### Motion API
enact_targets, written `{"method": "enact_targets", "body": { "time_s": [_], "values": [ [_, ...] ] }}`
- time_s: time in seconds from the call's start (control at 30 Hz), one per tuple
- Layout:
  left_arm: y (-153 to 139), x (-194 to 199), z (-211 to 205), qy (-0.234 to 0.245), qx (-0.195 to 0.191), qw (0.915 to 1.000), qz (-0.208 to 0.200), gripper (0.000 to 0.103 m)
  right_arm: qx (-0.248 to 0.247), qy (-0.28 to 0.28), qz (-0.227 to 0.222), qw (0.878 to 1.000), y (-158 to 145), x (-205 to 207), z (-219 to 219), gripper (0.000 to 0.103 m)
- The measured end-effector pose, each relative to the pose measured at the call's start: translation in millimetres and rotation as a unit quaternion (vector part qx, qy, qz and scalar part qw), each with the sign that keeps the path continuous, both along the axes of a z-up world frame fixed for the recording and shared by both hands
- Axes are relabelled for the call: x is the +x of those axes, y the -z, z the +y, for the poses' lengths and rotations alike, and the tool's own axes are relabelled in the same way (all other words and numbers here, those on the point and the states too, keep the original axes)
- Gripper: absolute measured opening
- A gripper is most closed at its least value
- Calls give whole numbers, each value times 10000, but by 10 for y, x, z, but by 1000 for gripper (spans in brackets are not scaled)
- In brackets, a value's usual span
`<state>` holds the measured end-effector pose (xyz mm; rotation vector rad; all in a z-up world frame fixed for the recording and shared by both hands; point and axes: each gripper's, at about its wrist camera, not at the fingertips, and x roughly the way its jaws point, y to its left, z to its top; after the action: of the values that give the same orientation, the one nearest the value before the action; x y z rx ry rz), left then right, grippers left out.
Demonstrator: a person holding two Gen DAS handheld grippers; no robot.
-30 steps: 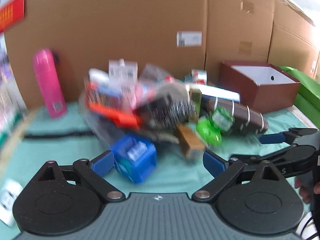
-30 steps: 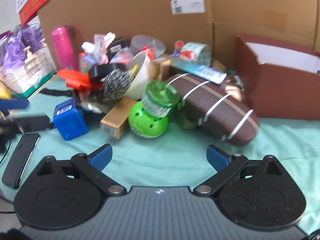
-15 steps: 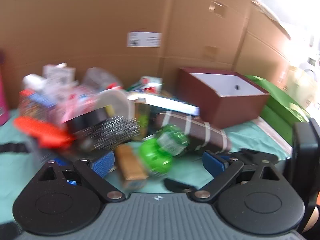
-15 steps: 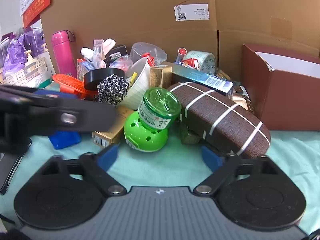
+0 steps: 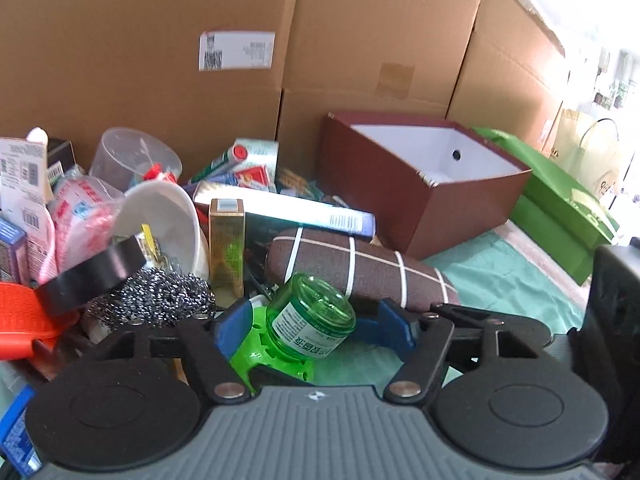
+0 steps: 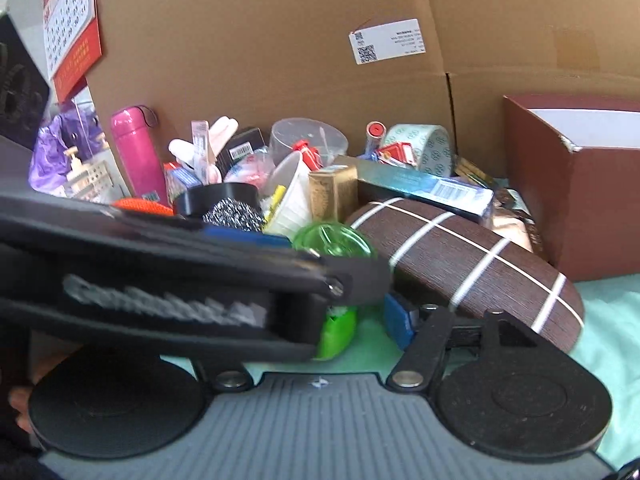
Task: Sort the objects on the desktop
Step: 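Grasp the green-capped jar with the left tool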
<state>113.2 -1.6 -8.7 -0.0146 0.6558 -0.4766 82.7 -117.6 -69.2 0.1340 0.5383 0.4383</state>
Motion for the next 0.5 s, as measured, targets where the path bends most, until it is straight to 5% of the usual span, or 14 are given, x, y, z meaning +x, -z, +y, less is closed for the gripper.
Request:
{"method": "enact_targets", "body": {
  "time_s": [0.1, 0.2, 0.5],
  "values": [
    [7, 43, 0, -48, 95, 9999, -22, 70, 8, 2, -53, 10000, -2, 40, 30, 61],
    [8, 62, 13, 11, 2, 10000, 49, 54, 170, 54, -3, 9998, 15, 88, 30, 59],
    [-24, 9, 7, -59, -72, 9999, 145, 54, 176, 60, -16, 9998, -4, 45, -36, 45]
  ]
}}
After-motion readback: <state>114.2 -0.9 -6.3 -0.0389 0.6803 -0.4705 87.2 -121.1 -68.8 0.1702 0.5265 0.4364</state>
